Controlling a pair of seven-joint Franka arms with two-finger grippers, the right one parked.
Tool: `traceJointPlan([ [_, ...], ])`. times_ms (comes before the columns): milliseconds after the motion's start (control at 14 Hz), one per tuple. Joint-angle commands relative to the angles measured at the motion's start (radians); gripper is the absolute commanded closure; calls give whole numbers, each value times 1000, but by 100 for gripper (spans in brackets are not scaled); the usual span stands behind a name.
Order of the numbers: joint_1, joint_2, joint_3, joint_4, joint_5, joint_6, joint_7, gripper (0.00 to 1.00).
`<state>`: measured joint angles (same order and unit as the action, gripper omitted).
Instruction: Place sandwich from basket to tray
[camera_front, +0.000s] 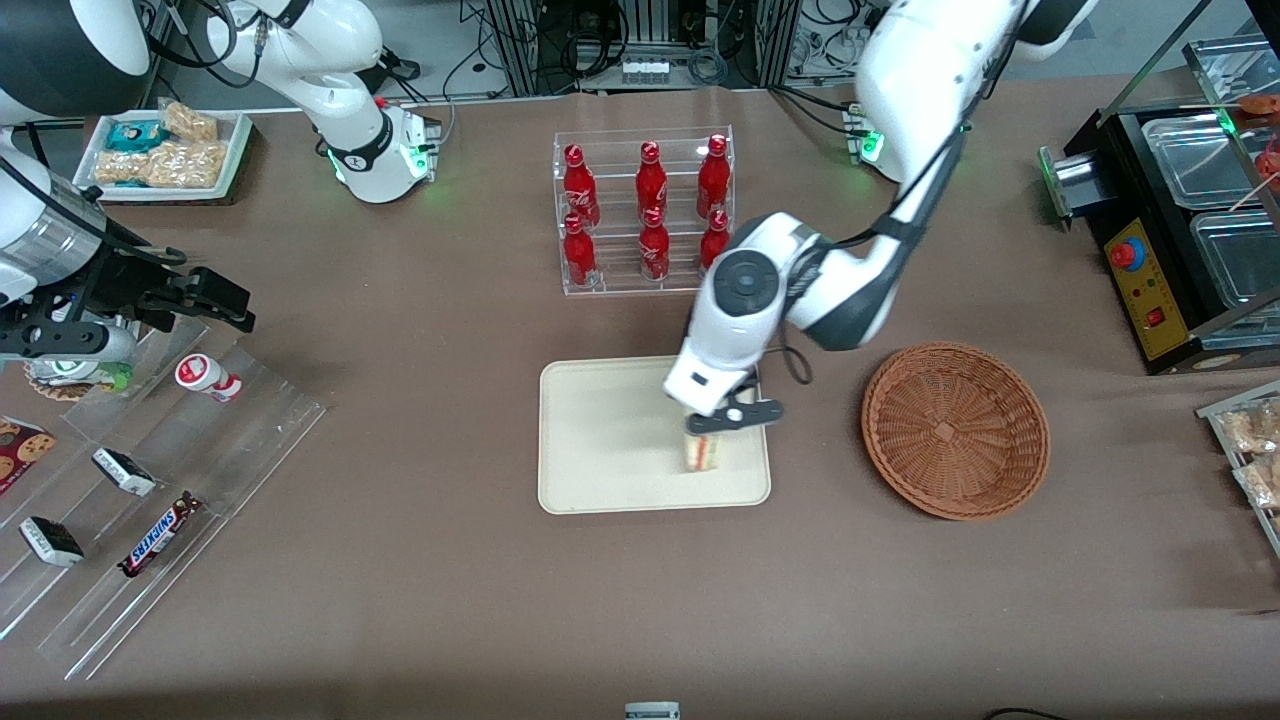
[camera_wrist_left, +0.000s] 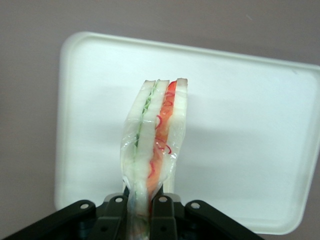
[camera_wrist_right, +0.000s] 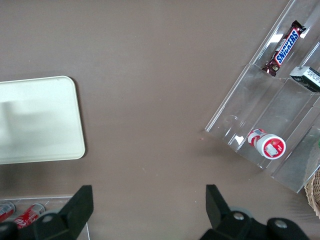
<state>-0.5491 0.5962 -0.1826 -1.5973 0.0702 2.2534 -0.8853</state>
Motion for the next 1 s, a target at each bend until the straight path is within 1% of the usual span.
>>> traceJointPlan([
  [0,-70,94,19,109,52,3,-47,93],
  [214,-104,143,19,138,129,15,-113,92],
  [357,-107,160,19,142,149,32,-141,90],
  [500,-110,163,19,143,155,40,-167,86],
  [571,-114,166,19,143,158,40,-191,76],
  [643,-114,163,19,143,163,40,-207,43],
  [714,-112,153,19,142,168,35,-216,0],
  [929,-91,70,17,138,160,-10,-210,0],
])
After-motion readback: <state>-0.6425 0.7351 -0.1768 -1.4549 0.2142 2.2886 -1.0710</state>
